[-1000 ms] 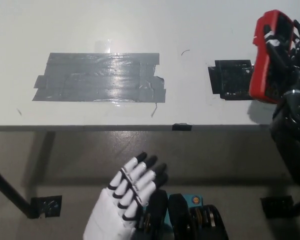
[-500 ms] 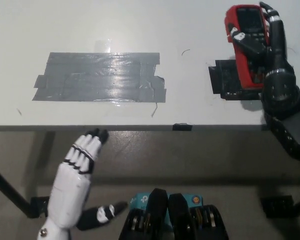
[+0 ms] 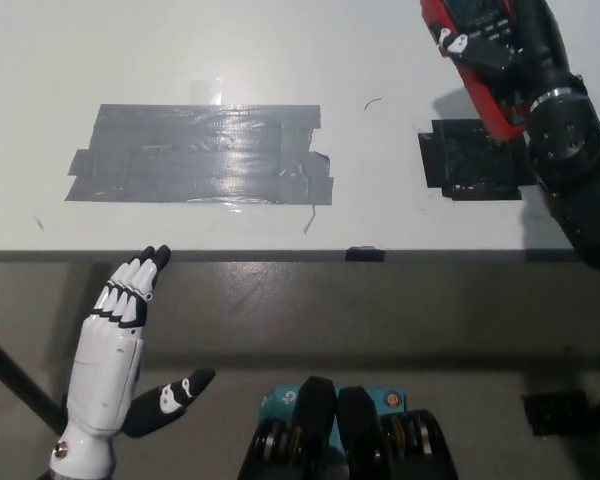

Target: The robot first picks the multimeter with right hand and then unfolds the black stand on the back of it using left hand

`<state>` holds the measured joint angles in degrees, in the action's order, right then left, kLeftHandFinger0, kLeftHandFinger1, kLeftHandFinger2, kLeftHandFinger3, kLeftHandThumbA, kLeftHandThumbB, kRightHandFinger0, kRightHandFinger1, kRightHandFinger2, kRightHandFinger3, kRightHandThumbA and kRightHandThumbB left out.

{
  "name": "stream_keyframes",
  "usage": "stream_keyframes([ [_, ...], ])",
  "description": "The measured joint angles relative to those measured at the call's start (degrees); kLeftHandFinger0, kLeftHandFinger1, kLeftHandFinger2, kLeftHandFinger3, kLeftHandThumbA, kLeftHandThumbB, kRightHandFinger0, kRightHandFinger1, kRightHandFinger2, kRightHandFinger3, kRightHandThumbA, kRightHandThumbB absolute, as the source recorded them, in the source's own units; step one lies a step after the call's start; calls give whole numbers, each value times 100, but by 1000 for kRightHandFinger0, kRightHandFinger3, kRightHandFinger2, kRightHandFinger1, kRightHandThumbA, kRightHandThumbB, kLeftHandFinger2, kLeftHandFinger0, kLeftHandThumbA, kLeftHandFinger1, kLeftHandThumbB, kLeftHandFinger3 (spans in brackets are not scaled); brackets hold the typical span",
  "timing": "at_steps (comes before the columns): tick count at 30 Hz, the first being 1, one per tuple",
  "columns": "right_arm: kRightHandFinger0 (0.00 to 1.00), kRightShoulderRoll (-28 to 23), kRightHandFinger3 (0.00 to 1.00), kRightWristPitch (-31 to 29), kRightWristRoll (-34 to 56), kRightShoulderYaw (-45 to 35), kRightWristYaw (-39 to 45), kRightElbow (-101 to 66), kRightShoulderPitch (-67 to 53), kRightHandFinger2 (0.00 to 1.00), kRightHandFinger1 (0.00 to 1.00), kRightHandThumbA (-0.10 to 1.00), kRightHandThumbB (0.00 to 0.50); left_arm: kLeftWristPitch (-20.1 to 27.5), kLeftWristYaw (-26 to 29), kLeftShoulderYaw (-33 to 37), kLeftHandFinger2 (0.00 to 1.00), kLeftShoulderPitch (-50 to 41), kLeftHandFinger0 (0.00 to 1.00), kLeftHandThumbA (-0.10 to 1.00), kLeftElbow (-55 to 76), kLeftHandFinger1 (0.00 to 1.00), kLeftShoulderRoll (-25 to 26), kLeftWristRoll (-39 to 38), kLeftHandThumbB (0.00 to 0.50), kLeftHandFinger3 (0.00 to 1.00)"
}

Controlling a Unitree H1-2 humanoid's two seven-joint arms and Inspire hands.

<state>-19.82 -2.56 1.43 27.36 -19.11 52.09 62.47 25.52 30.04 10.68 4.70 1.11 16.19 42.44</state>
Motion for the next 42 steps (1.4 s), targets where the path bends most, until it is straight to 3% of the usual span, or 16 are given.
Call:
stream_keyframes([
  [3,0,24,854,-64,-103,-164,173,65,-6,758,375,-100,116,1,-3,-2,1000,27,1000,1000,1,1000,3,-29,376,1000],
  [6,0,126,841,-109,-158,-378,318,266,-10,794,402,-100,138,2,-2,-6,1000,46,1000,1000,3,1000,5,-58,370,1000],
  [15,0,386,855,-339,-497,-543,547,1089,-146,821,438,-100,114,3,-5,-24,1000,51,1000,1000,11,1000,12,-130,366,1000],
  [20,0,466,873,-346,-607,-697,669,1259,-222,796,350,-100,123,4,-6,-23,1000,64,1000,1000,12,1000,17,-177,364,1000],
  [22,1,481,956,-346,-669,-709,698,1275,-236,877,443,-100,106,5,-6,-23,1000,65,1000,1000,12,1000,19,-188,363,1000],
  [23,49,486,998,-345,-739,-678,723,1299,-241,970,539,-100,98,5,-6,-23,1000,65,1000,1000,13,1000,19,-194,364,1000],
  [24,143,486,1000,-345,-789,-648,733,1309,-242,1000,647,-100,158,5,-5,-23,1000,65,1000,1000,14,1000,19,-198,359,1000],
  [25,175,484,1000,-343,-843,-604,746,1320,-242,1000,645,-100,161,5,-5,-23,1000,65,1000,1000,15,1000,19,-202,359,1000],
  [26,726,476,1000,-315,-988,-447,759,1326,-242,1000,1000,197,266,5,-4,-22,1000,64,1000,1000,18,1000,21,-210,353,1000],
  [27,925,473,1000,-257,-1116,-307,763,1324,-243,1000,1000,254,264,5,-4,-22,1000,64,1000,1000,18,1000,22,-215,353,1000],
  [28,1000,473,1000,-159,-1240,-141,808,1323,-242,1000,1000,401,325,5,-4,-20,1000,65,1000,1000,18,1000,22,-218,348,1000],
  [29,1000,472,1000,-77,-1353,9,861,1324,-238,1000,1000,535,428,5,-3,-17,1000,65,1000,1000,20,1000,24,-222,346,1000],
  [31,1000,465,1000,53,-1563,238,1001,1331,-222,1000,1000,660,500,6,-2,-13,1000,65,1000,1000,21,1000,38,-233,352,1000],
  [38,1000,314,1000,440,-2066,503,1395,941,-163,1000,1000,819,500,6,-4,-37,1000,66,1000,1000,30,1000,48,-240,355,1000],
  [42,1000,214,1000,651,-2374,593,1489,642,-160,1000,1000,856,500,6,-9,-56,1000,65,1000,1000,32,1000,47,-241,362,1000],
])
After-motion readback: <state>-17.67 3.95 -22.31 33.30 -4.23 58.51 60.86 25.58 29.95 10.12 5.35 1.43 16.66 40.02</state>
